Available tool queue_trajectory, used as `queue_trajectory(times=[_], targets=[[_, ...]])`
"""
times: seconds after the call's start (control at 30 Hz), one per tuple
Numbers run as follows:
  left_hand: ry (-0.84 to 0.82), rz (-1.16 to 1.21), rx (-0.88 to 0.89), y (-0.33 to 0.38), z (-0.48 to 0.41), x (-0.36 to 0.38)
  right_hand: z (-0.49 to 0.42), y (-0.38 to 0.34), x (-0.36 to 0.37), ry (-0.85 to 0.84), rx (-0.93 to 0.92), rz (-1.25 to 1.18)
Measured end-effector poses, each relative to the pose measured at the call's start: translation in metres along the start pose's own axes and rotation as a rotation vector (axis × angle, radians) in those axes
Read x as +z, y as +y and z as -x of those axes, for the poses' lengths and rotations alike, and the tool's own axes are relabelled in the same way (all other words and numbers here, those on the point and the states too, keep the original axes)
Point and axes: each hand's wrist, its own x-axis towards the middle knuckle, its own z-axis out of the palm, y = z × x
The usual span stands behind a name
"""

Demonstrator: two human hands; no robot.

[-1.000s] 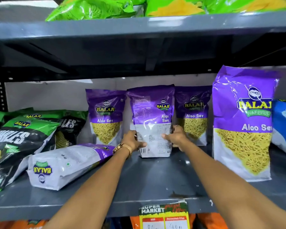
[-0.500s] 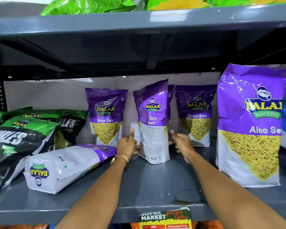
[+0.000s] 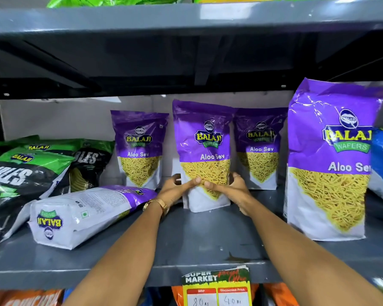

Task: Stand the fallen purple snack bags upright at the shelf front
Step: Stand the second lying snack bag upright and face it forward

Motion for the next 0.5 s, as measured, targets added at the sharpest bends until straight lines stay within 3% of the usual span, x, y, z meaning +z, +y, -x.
queue_trajectory(times=[0.07,0.13,0.33,0.5], targets=[[0.192,-0.056,-0.008,-0.001,-0.002,-0.005,0.001,0.001,0.0,0.047,-0.033,0.034],[0.276,-0.105,0.021,-0.004,-0.006,-0.009,0.002,0.001,0.002,0.061,-0.066,0.095],[0.331,-0.243,0.067,-0.005,-0.006,-0.003,0.004,-0.001,0.011,0.098,-0.045,0.167],[0.256,-0.371,0.062,0.006,0.003,-0.003,0.01,-0.009,0.012,0.083,0.009,0.247]])
